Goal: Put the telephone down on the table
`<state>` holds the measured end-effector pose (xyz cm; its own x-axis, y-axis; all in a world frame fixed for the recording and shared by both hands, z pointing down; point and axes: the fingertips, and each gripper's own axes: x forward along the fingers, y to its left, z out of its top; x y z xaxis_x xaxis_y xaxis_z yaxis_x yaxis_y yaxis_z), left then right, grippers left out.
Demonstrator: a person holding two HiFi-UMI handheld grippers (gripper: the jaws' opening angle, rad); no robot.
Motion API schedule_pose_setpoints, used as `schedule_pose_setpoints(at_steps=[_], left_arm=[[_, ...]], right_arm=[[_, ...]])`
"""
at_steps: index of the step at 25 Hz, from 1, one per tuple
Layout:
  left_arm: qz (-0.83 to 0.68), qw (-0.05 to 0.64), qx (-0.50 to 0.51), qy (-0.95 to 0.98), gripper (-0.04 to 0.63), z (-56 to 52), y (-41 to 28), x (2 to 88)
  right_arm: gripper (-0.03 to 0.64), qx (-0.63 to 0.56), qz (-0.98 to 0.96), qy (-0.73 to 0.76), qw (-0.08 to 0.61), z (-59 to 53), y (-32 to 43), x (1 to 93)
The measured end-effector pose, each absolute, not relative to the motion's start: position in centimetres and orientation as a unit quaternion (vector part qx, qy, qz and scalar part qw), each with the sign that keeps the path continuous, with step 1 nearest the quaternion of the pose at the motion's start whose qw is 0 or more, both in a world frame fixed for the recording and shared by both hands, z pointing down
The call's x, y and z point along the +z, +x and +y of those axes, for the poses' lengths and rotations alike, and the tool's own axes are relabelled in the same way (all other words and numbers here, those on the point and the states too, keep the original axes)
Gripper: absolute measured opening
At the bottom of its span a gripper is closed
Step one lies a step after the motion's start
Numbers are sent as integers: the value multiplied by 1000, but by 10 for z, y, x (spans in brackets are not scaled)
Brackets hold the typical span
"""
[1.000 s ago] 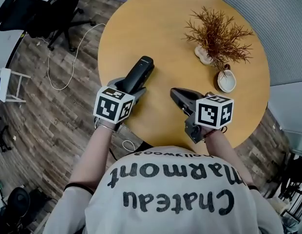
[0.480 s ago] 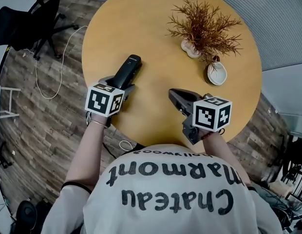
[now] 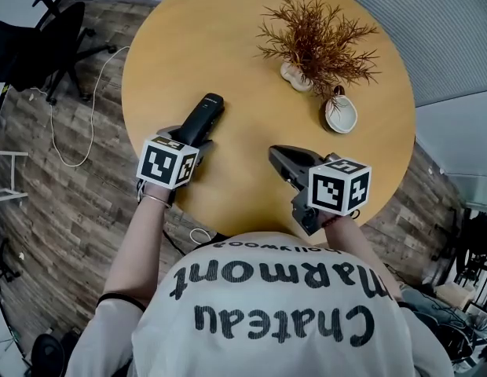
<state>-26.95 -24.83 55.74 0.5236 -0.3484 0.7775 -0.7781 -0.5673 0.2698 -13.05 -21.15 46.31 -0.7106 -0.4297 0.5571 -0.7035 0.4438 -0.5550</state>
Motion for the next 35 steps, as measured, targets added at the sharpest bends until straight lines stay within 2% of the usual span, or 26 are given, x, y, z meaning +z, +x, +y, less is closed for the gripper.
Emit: schedule_pose_setpoints(at_steps=[18, 28, 35], left_arm=[[-351, 245, 381, 820, 304, -250, -266, 564], [-366, 181, 415, 813, 310, -247, -265, 570], [-366, 166, 414, 817, 310, -246, -265, 570]], right_arm=[[15, 400, -834, 336, 176, -206, -131, 463], [15, 395, -836, 335, 183, -190, -130, 461], [15, 392, -837, 333, 187, -174, -125, 459]])
